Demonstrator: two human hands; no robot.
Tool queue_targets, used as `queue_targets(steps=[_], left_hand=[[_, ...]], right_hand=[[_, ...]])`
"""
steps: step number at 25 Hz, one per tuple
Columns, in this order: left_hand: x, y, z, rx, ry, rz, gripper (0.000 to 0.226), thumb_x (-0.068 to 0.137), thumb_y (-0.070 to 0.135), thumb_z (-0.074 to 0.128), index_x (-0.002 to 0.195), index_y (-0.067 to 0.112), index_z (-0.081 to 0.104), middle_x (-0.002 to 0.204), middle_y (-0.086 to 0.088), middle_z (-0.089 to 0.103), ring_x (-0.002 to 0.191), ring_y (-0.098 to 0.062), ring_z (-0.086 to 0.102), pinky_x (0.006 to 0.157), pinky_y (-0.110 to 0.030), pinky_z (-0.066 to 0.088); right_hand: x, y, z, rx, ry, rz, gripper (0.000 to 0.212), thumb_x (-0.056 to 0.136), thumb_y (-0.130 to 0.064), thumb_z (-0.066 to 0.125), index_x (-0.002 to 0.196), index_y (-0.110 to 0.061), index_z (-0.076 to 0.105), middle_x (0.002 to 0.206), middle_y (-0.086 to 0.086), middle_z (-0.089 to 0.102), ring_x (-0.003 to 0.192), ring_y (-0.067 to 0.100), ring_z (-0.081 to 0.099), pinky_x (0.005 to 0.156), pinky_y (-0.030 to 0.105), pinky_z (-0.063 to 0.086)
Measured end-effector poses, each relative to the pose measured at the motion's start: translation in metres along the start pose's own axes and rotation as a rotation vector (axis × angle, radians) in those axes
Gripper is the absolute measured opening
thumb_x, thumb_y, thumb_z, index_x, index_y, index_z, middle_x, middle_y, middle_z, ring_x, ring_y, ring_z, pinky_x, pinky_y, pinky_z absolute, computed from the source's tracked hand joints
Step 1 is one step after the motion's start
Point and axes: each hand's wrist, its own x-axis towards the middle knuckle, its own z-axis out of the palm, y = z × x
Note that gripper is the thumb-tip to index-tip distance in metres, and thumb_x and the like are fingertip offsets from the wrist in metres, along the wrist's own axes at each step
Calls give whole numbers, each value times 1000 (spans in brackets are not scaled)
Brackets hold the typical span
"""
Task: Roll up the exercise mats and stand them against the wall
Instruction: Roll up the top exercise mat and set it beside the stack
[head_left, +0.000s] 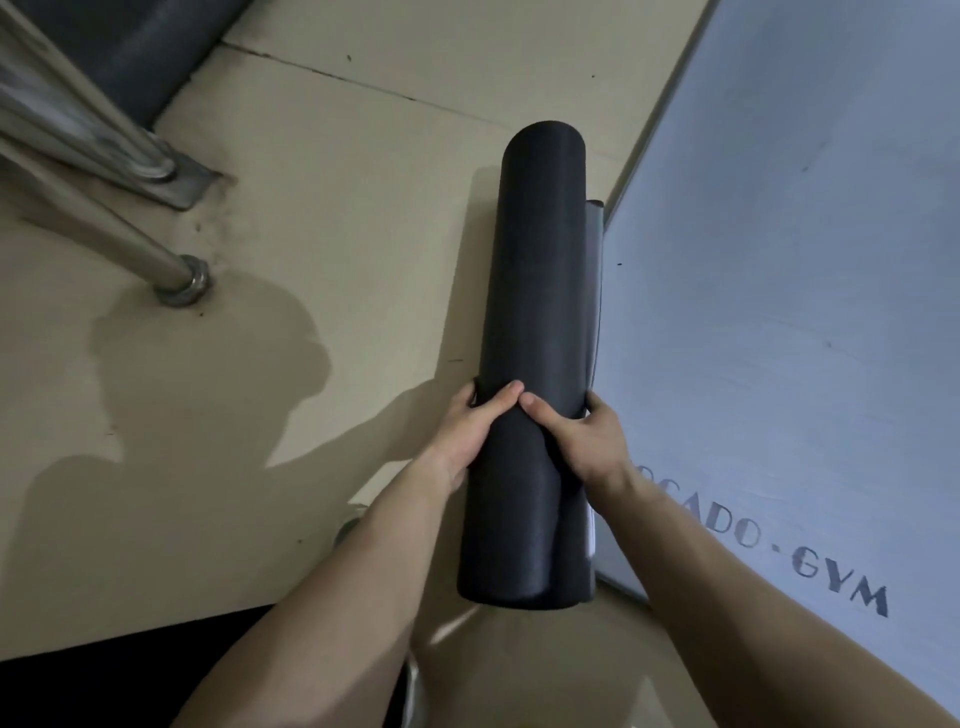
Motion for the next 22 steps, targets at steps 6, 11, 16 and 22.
queue_targets(steps=[6, 11, 16, 22], left_hand=[[0, 77, -138, -10, 68, 165, 51, 81, 27, 83, 127, 16, 64, 122, -4, 73, 108, -21, 72, 86, -30, 58], [16, 114, -270, 11, 211, 212, 52, 88, 22, 78, 136, 14, 59, 129, -3, 70, 112, -18, 71, 100, -36, 54], [27, 113, -372, -20, 298, 191, 42, 93, 19, 71, 134, 17, 61, 121, -3, 73, 101, -15, 74, 81, -27, 60], [22, 94, -395, 321, 643, 178, 51, 93, 23, 72, 142, 18, 57, 136, -3, 63, 119, -18, 63, 98, -27, 50]], right_hand=[[-6, -70, 133, 173, -210, -85, 67, 75, -47, 91, 128, -17, 66, 117, -4, 76, 106, 16, 74, 99, 38, 59], [9, -106, 277, 161, -303, -126, 70, 82, -51, 84, 137, -16, 59, 127, -1, 72, 112, 18, 70, 103, 39, 57], [17, -99, 393, 58, -356, -139, 104, 59, -81, 71, 142, -21, 52, 135, 0, 67, 122, 26, 65, 109, 46, 51], [11, -88, 404, -200, -495, -131, 79, 95, -51, 67, 157, -16, 31, 155, 6, 50, 138, 32, 53, 117, 45, 42]])
